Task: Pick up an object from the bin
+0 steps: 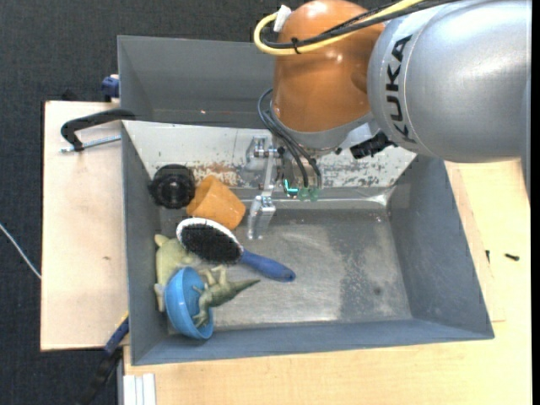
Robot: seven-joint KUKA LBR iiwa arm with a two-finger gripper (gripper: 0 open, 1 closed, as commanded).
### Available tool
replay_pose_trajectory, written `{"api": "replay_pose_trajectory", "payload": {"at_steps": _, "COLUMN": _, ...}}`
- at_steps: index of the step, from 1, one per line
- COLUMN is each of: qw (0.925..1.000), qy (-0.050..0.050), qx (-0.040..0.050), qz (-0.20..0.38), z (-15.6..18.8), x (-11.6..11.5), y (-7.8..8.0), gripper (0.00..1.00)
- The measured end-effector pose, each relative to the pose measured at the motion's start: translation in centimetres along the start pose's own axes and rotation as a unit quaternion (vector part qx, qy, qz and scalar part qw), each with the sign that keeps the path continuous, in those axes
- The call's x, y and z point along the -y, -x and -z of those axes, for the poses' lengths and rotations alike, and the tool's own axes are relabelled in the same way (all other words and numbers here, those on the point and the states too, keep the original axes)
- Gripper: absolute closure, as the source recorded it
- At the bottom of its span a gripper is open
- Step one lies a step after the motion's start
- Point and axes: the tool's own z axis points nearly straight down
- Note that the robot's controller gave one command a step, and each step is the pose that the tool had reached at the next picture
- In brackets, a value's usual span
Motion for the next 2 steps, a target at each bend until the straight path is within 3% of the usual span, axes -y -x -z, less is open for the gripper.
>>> {"api": "replay_pose_trajectory", "payload": {"at_steps": 1, "qw": 0.9999, "qy": 0.003, "qx": 0.0114, "qz": 0.011, "z": -13.46, "x": -3.23, "y": -1.75, "gripper": 0.0}}
{"api": "replay_pose_trajectory", "payload": {"at_steps": 2, "qw": 0.9999, "qy": 0.003, "qx": 0.0121, "qz": 0.01, "z": -13.47, "x": -3.12, "y": -1.67, "gripper": 1.0}}
